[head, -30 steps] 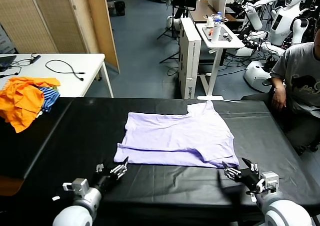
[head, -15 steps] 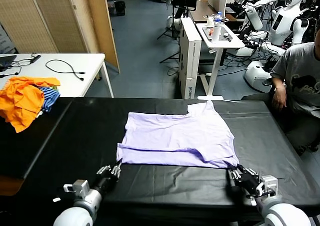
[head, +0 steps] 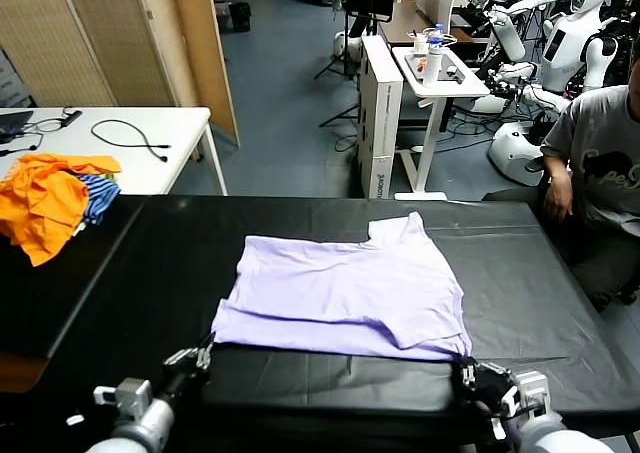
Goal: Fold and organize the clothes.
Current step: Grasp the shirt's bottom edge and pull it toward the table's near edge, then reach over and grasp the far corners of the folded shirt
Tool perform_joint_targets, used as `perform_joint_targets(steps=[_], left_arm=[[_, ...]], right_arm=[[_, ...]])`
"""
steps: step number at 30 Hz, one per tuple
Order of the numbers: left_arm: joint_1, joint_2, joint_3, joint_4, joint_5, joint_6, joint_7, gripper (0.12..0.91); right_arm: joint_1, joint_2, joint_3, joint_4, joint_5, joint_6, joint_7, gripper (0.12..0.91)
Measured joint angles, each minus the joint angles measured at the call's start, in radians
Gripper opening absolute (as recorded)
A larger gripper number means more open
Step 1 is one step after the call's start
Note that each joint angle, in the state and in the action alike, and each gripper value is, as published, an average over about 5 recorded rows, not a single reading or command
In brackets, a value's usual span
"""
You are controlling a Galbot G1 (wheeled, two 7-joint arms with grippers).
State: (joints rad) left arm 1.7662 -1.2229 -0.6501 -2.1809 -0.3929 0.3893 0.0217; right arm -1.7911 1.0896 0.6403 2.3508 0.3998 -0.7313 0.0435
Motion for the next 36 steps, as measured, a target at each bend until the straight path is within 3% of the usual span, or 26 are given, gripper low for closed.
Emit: perform_joint_targets(steps=[10, 12, 17, 20, 24, 27, 30, 36], left_arm=[[0.087, 0.0, -0.052, -0.033, -0.001, -0.006, -0.002, 0.145], [0.097, -0.002, -0.057, -0.037, 0.0, -0.006, -0.005, 0.145], [0.122, -0.005, -0.069, -0.06, 0.0, 0.015, -0.027, 0.164], [0.131, -0.011, -0.078, -0.08, -0.003, 0.048, -0.028, 0.285], [0.142, -0.006, -0.096, -0.115, -0.008, 0.106, -0.011, 0.545], [0.149, 0.006, -0.12, -0.148, -0.028, 0.138, 0.003, 0.73], [0.138, 0.02, -0.15, -0.177, -0.064, 0.166, 0.003, 0.863], [0.057, 0.054, -0.171, -0.183, -0.203, 0.229, -0.029, 0.906]], right_arm=[[-0.025, 0.0, -0.008, 0.003, -0.016, -0.005, -0.002, 0.142], [-0.032, -0.001, -0.007, 0.009, -0.014, -0.005, -0.001, 0.175], [-0.065, -0.012, 0.008, 0.043, -0.001, -0.005, 0.003, 0.45], [-0.091, -0.013, 0.021, 0.072, 0.02, -0.005, 0.018, 0.639], [-0.134, -0.015, 0.053, 0.121, 0.063, -0.005, 0.032, 0.845], [-0.155, -0.024, 0.087, 0.155, 0.095, -0.005, 0.034, 0.899], [-0.138, -0.036, 0.123, 0.167, 0.15, -0.005, 0.045, 0.906], [0.027, -0.095, 0.15, 0.109, 0.289, -0.005, 0.066, 0.907]])
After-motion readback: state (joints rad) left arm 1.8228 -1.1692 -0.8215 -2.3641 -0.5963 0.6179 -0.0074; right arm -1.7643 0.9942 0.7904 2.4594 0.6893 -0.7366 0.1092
